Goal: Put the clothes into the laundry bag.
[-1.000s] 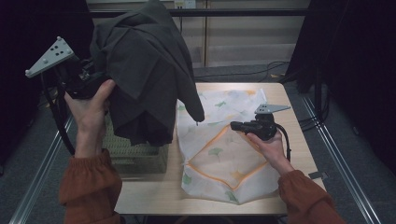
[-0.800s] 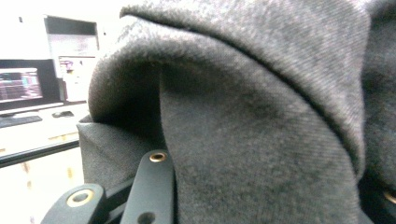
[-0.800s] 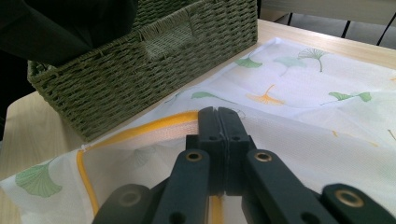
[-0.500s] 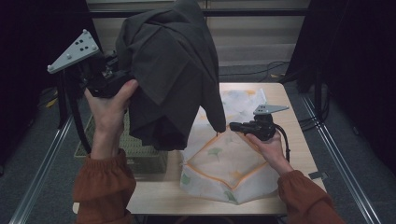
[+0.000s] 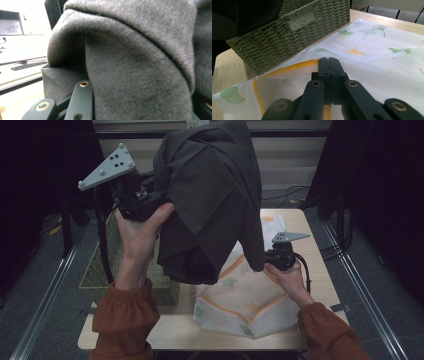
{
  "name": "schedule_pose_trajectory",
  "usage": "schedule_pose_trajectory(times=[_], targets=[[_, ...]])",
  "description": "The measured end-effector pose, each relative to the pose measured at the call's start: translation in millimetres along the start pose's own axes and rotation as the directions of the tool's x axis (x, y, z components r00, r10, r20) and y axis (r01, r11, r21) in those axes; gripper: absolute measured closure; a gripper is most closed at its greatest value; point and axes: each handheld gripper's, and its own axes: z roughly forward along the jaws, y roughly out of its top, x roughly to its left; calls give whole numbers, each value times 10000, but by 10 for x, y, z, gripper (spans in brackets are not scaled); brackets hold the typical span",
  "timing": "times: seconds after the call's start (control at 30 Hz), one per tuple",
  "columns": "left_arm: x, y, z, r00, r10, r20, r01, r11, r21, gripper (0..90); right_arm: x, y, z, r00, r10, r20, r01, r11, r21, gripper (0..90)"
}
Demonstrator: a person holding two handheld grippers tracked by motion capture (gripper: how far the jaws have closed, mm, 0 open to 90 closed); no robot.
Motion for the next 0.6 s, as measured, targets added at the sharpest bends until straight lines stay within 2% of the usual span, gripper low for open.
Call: schedule_pose_trajectory(times=[0.13,0.37,0.53,0.6], targets=[[-46,40,35,9999,-32,155,33,9999,-100,679,-2,-2,1,10000,30,-7,-30,10000,2,896],[-231,157,188,9981,250,563,-250,9997,-6,678,5,-7,26,10000,25,-40,-24,10000,58,896],[-267,103,221,9970,260,725,-257,9997,-55,677,6,-7,20,10000,-4,-59,4,10000,30,896],[-289,9,240,9963,60,860,-58,10000,-26,676,3,-1,3,10000,11,-71,-11,10000,-15,896]])
